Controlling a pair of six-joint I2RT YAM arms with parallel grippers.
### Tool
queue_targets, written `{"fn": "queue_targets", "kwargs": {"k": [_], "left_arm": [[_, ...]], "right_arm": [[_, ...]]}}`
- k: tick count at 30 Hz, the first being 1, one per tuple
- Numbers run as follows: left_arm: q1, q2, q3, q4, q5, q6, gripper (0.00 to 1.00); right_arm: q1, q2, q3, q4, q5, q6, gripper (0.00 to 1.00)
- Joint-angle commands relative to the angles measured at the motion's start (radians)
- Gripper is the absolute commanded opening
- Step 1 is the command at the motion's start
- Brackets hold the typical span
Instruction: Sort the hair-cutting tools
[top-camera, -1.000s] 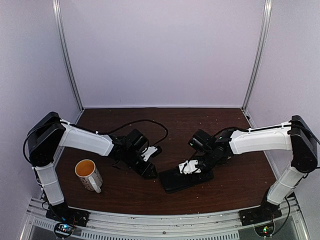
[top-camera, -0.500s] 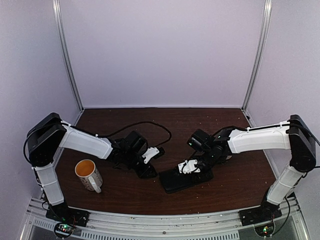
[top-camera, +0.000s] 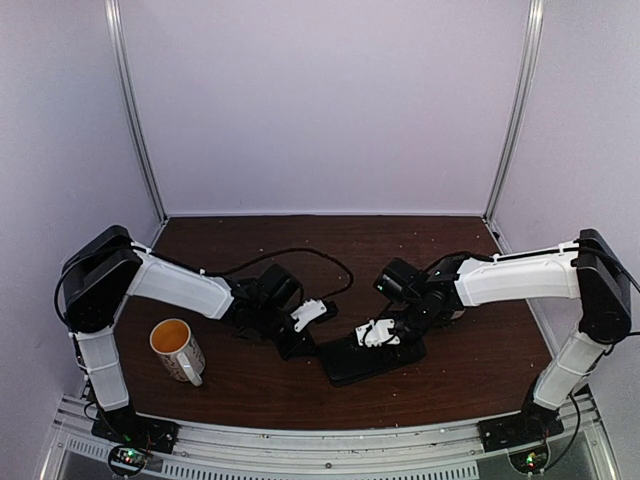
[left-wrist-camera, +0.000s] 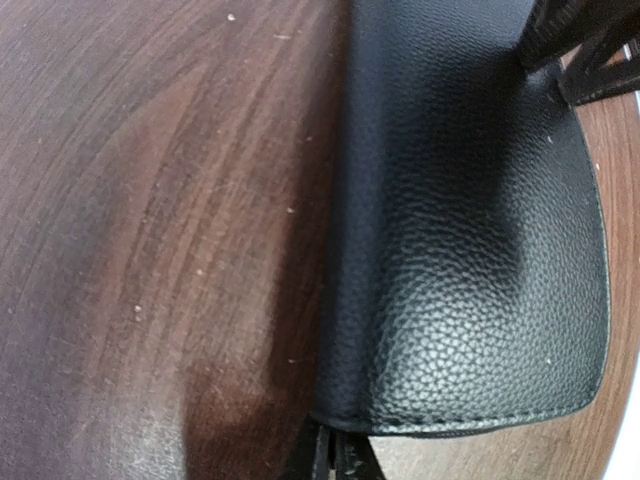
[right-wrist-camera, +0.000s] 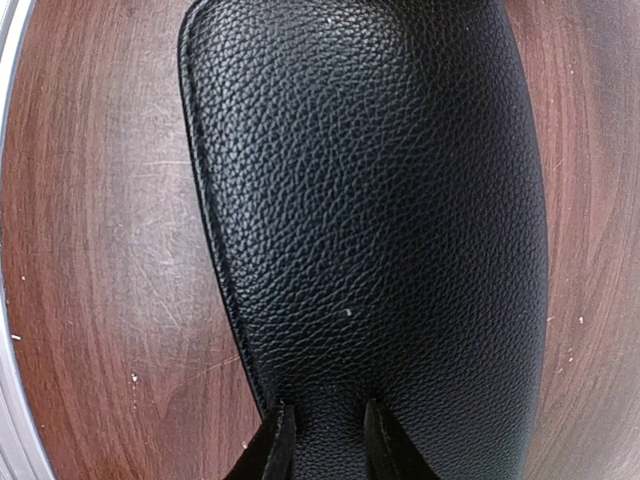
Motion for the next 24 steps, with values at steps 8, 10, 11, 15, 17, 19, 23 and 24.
{"fn": "queue_targets", "kwargs": {"k": [8, 10, 11, 15, 17, 19, 23, 24], "left_arm": [[0.003, 0.034, 0.093, -0.046, -0.050, 0.036, 0.00], [0.011, 0.053, 0.129, -0.063, -0.042, 0.038, 0.00], [0.015, 0.063, 0.142, -0.071, -0.038, 0.038, 0.00], [0.022, 0.089, 0.180, -0.094, -0.028, 0.041, 0.00], [0.023, 0.096, 0.189, -0.097, -0.027, 0.039, 0.00], [0.025, 0.100, 0.199, -0.101, -0.026, 0.038, 0.00], [0.026, 0.103, 0.208, -0.114, -0.026, 0.043, 0.00], [0.026, 0.103, 0.208, -0.115, -0.028, 0.042, 0.00]], "right_arm": [[0.022, -0.085, 0.032, -0.038, -0.053, 0.010, 0.42], [0.046, -0.092, 0.028, -0.023, -0.033, -0.007, 0.46], [0.063, -0.087, 0.024, -0.010, -0.011, -0.008, 0.50], [0.124, -0.038, 0.032, 0.034, 0.053, -0.007, 0.56], [0.144, -0.025, 0.037, 0.071, 0.057, 0.012, 0.56], [0.169, -0.005, 0.048, 0.109, 0.102, 0.042, 0.57], [0.209, 0.034, 0.055, 0.187, 0.225, 0.095, 0.56], [0.219, 0.043, 0.051, 0.204, 0.260, 0.104, 0.56]]}}
